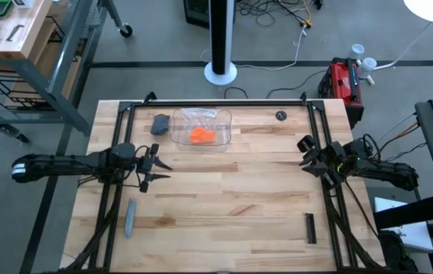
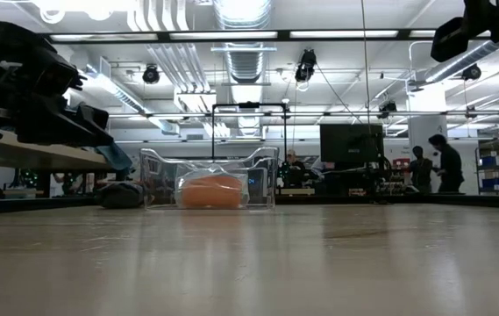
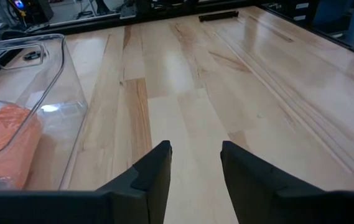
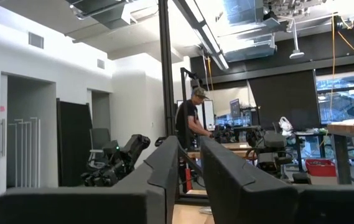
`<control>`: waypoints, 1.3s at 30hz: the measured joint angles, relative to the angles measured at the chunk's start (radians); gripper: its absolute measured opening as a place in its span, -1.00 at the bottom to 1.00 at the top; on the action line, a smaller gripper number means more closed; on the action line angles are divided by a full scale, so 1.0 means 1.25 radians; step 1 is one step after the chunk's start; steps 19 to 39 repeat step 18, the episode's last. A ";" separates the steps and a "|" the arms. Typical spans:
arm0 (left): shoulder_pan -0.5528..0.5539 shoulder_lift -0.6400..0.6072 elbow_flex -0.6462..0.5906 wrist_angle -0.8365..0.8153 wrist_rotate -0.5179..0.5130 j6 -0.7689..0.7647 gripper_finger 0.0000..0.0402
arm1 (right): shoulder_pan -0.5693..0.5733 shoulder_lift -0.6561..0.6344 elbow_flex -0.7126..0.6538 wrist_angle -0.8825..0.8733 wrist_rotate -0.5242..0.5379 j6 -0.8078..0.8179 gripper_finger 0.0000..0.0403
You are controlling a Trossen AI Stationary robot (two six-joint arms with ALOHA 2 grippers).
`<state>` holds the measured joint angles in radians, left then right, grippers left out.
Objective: Roll bandage
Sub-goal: Return to Home Position
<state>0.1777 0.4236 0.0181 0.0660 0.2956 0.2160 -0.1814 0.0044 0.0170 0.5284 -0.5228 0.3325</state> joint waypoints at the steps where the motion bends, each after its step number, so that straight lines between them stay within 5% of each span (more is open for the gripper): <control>1: 0.000 0.000 0.000 0.000 0.000 0.000 -0.33 | 0.000 0.000 0.000 0.000 0.000 0.000 -0.65; 39: 0.000 0.000 0.000 0.000 0.000 0.000 -0.21 | 0.000 0.000 0.000 0.000 0.000 0.000 -0.75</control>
